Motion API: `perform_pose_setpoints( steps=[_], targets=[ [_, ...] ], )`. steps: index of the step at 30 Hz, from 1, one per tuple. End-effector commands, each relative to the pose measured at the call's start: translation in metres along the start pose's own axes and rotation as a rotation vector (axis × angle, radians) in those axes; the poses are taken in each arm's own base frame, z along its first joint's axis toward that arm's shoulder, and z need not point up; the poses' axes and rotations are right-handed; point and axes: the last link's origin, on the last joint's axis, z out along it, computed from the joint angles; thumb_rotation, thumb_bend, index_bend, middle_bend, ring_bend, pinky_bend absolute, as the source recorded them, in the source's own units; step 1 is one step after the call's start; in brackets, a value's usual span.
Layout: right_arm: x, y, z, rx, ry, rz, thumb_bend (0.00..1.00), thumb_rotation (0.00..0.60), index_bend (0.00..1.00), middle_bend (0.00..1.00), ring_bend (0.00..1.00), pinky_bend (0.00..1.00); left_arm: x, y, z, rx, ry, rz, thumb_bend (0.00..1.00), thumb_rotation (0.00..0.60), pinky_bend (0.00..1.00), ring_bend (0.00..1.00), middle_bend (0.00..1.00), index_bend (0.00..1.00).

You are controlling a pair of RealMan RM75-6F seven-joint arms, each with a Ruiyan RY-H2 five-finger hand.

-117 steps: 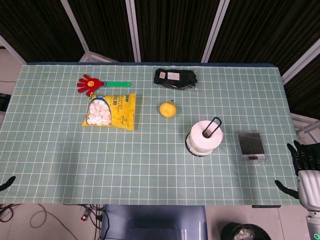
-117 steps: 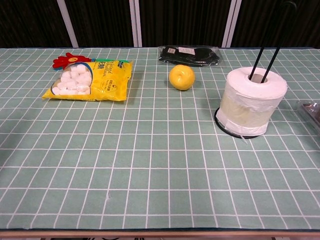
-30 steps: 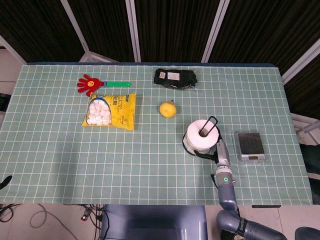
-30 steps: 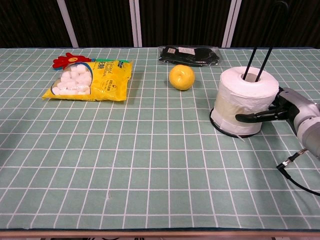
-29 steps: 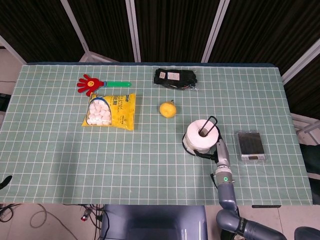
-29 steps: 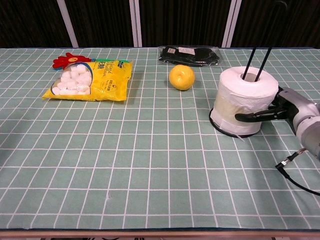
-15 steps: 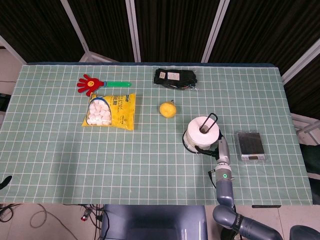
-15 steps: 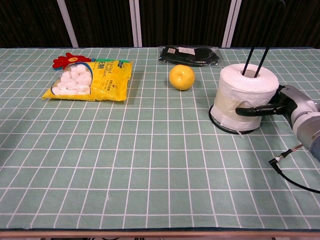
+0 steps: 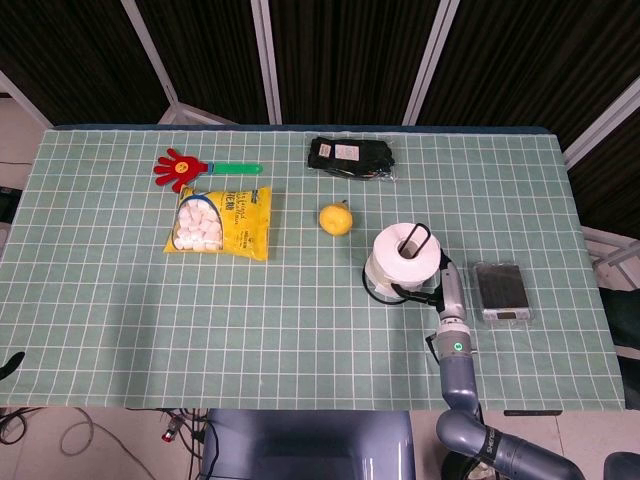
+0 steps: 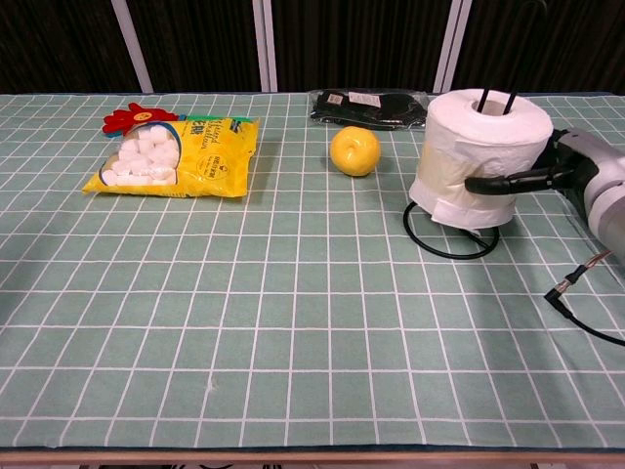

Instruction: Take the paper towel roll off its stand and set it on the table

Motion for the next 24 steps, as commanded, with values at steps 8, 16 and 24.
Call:
perform_pose_setpoints(
  steps=[8,16,24],
  targets=[
    [0.035,-0.039,-0.008,0.074,-0.016,-0.029,0.00,0.600,0.31,0.26,0.26,0.02,0.001,-0.001,-0.001,0.005,0.007,0.000,0.12,0.600,0.00,0.00,0.00,0.14],
    [0.051,-0.076,-0.014,0.124,-0.034,-0.049,0.00,0.600,0.31,0.26,0.26,0.02,0.000,0.001,-0.001,0.003,0.004,0.003,0.12,0.600,0.00,0.00,0.00,0.14],
    [0.067,-0.112,-0.005,0.144,-0.015,-0.082,0.00,0.600,0.31,0.26,0.26,0.02,0.002,0.000,-0.002,0.007,0.008,-0.001,0.12,0.600,0.00,0.00,0.00,0.14]
  ],
)
